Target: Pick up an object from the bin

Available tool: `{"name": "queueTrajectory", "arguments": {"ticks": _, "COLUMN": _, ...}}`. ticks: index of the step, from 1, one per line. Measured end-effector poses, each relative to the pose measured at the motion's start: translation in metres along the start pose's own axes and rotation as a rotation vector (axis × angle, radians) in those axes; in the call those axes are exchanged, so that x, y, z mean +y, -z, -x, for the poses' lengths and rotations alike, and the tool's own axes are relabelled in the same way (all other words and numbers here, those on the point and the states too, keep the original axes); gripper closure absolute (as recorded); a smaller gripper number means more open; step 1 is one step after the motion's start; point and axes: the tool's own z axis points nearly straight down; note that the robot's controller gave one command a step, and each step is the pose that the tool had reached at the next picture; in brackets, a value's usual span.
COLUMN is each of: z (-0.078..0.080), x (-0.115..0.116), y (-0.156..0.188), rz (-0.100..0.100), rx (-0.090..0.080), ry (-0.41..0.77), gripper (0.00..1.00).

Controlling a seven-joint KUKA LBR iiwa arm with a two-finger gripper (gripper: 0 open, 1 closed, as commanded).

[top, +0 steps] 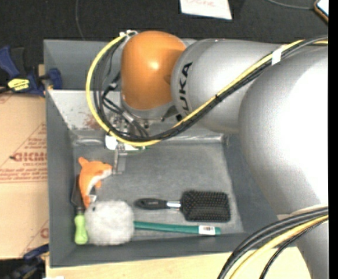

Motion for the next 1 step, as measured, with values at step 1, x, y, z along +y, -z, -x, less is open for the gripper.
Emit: {"name": "queueTrajectory", "arguments": {"ticks": 1, "z": 0.0018, "x": -0.001, "y": 0.0056, "rz": 0.001, "rx": -0.008, "ry": -0.005, "gripper": 0.0}}
